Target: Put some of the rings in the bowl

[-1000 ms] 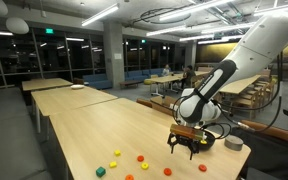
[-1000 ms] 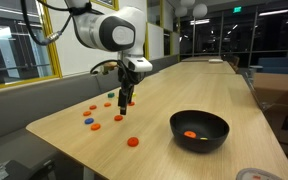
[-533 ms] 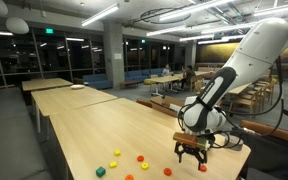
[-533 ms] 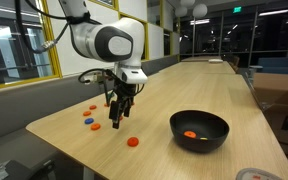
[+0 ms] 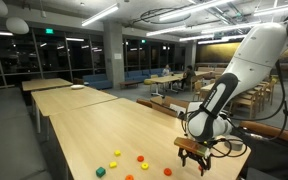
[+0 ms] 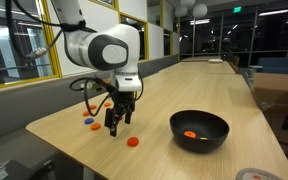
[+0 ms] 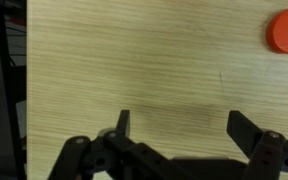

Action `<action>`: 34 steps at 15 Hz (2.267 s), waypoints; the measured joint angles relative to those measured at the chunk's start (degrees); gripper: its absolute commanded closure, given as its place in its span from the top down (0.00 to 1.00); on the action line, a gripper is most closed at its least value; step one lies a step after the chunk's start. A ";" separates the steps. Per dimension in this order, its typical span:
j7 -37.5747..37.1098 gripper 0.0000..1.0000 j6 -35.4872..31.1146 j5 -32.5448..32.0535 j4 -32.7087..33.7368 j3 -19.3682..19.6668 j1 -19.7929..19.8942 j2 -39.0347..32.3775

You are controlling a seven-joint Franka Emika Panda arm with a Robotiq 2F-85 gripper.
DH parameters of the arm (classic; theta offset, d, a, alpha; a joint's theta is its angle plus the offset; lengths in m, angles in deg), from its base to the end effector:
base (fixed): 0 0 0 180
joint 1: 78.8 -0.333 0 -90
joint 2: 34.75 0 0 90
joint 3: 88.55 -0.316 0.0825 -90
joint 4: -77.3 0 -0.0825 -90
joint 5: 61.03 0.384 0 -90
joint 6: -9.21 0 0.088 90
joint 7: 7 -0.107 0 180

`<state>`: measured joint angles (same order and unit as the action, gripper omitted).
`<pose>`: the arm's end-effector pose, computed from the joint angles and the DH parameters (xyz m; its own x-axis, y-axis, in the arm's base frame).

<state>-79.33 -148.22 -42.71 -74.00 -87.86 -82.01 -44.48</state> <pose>0.4169 0.0055 0.1812 0.0501 -0.9916 -0.1190 -0.9975 -0.0556 0.0433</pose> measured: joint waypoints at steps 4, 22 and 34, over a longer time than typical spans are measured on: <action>-5.61 1.00 -5.89 -1.57 -3.49 0.13 -1.14 0.00; -14.48 1.00 -11.04 -15.32 -5.61 9.48 -2.43 0.15; -3.70 1.00 -11.75 -2.48 -5.62 2.17 1.56 0.88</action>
<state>-83.03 -159.98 -45.19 -79.62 -85.68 -80.45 -43.61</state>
